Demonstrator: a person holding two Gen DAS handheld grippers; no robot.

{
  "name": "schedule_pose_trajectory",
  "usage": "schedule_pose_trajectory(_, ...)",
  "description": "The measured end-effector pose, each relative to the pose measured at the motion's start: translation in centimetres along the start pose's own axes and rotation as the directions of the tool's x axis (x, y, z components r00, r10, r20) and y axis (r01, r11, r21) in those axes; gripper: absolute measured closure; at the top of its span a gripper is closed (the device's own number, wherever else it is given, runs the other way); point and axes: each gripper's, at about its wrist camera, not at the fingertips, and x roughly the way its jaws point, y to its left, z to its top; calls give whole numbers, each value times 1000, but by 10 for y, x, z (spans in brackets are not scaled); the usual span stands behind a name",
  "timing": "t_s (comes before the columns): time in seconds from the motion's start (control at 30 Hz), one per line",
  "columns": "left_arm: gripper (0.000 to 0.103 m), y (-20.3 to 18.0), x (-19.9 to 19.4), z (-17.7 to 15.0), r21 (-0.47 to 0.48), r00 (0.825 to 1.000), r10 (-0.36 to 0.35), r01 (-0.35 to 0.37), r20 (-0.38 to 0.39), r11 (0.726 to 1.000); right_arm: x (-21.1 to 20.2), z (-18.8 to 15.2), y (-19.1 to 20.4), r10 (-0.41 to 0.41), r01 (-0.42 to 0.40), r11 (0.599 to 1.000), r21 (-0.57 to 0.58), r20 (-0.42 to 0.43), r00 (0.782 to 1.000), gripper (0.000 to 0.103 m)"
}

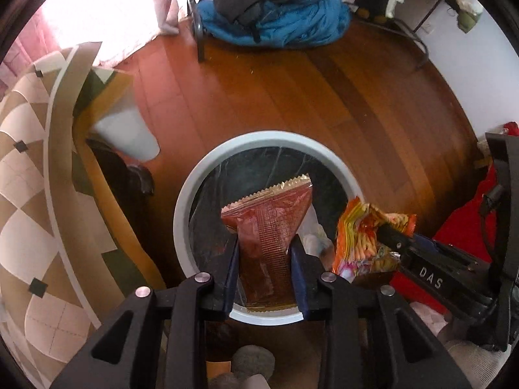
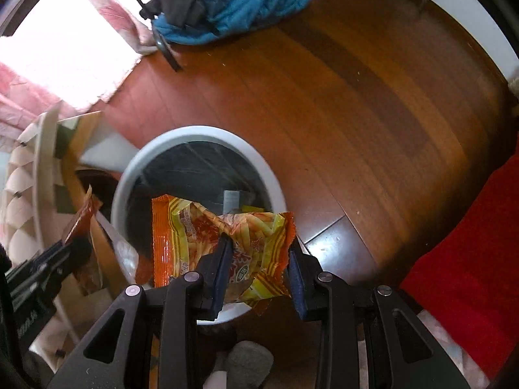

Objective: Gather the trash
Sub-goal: 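Open both tools to drop the wrappers into the bin, then move both tools back over the table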

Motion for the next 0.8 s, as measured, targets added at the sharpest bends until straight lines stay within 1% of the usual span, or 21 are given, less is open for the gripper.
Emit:
schedule_pose_trajectory(0.03, 59, 0, -1, 0, 3, 1000, 10, -10, 2, 1000, 4, 2, 1, -2, 2, 1000, 5, -1, 1000, 67)
schedule_pose_trajectory(0.07, 45, 0, -3, 0, 1, 1000, 21, -21, 11, 1000, 5, 1, 2, 6, -6, 1000, 2, -1, 1000, 67)
schedule_pose_trajectory(0.1, 36, 0, -6, -1, -3, 999, 32, -32, 19, 999, 6, 1, 1, 4, -4, 1000, -1, 1, 1000, 64)
schedule_pose_trajectory(0.13, 22, 3, -8, -3, -4, 999, 35, -35, 21, 999, 5, 2, 0, 3, -3, 1000, -4, 7, 1000, 59)
schedule_pose_trajectory(0.17, 17, 5, -12, -5, -10, 998, 50, -49, 24, 999, 8, 4, 5, 1, -1, 1000, -14, 6, 1000, 52)
schedule_pose_trajectory(0.2, 15, 8, -13, -6, -13, 998, 59, -59, 27, 998, 7, 3, 5, -4, 4, 1000, -21, 6, 1000, 35)
schedule_pose_trajectory(0.23, 9, 11, -14, -7, -14, 997, 68, -68, 27, 998, 6, 3, 7, -7, 7, 1000, -28, 8, 1000, 22)
schedule_pose_trajectory(0.27, 2, 13, -15, -8, -15, 996, 81, -81, 28, 997, 3, 3, 9, -7, 7, 999, -43, 12, 1000, 20)
schedule_pose_trajectory(0.3, 2, 14, -17, -9, -19, 995, 92, -91, 32, 996, 0, 2, 11, -13, 14, 998, -57, 14, 1000, 17)
schedule_pose_trajectory(0.4, 2, 17, -26, -12, -23, 993, 106, -105, 48, 994, -14, -3, 17, -21, 24, 995, -99, 35, 999, 0)
schedule_pose_trajectory(0.47, 1, 17, -34, -14, -26, 992, 108, -106, 63, 994, -26, -8, 23, -47, 54, 990, -129, 60, 997, 0)
schedule_pose_trajectory(0.57, 1, 15, -46, -17, -26, 989, 123, -121, 85, 992, -40, -16, 28, -62, 75, 984, -159, 80, 995, 0)
schedule_pose_trajectory(0.8, 1, 11, -83, -28, -28, 982, 130, -127, 137, 991, -84, -30, 26, -65, 84, 986, -147, 129, 990, 0)
